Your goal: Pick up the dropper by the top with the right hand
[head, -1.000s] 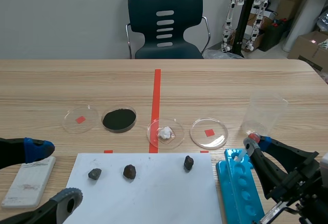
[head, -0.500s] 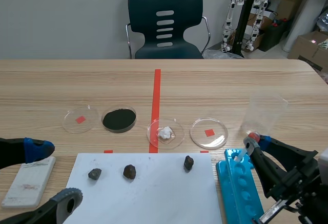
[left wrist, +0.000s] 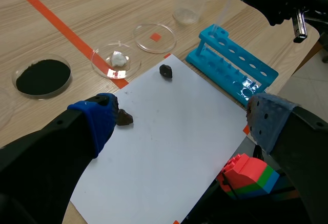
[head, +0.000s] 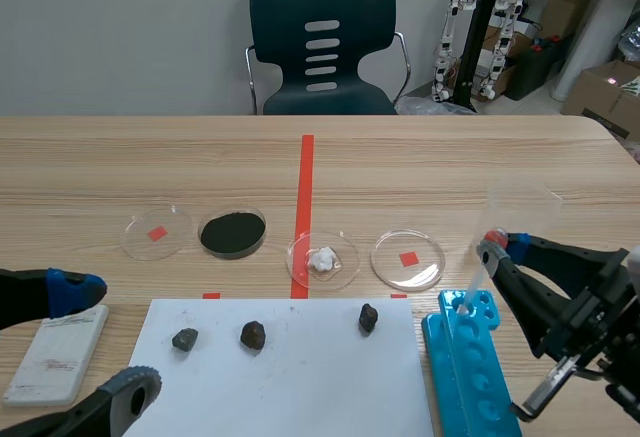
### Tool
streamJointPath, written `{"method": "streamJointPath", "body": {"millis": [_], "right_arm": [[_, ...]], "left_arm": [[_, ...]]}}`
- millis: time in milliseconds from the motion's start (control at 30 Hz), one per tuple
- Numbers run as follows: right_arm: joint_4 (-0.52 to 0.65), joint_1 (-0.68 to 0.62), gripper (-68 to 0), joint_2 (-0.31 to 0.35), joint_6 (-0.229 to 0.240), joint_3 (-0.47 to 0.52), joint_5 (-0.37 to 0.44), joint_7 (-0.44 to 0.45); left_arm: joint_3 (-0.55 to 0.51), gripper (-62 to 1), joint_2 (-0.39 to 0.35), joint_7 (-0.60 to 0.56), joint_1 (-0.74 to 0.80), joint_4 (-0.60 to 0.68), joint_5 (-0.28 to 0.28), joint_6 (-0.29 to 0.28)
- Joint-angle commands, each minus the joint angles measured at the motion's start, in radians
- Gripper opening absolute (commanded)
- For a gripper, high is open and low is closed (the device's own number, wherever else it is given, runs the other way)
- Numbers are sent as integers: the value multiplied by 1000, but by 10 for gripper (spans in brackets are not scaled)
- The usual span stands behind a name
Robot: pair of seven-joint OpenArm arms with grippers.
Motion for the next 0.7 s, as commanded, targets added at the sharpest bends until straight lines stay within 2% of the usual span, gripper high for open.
{"method": "streamJointPath", "body": {"millis": [0, 300, 667], "right_arm": [[29, -9, -642, 24, -1, 4, 35, 19], [169, -98, -642, 38, 0, 66, 51, -52], [391, -339, -642, 37, -1, 148, 44, -106]], "left_arm": [[-3, -84, 5, -14, -6, 13, -13, -3], [-3, -84, 5, -14, -6, 13, -13, -3], [-3, -84, 5, -14, -6, 13, -13, -3]]}}
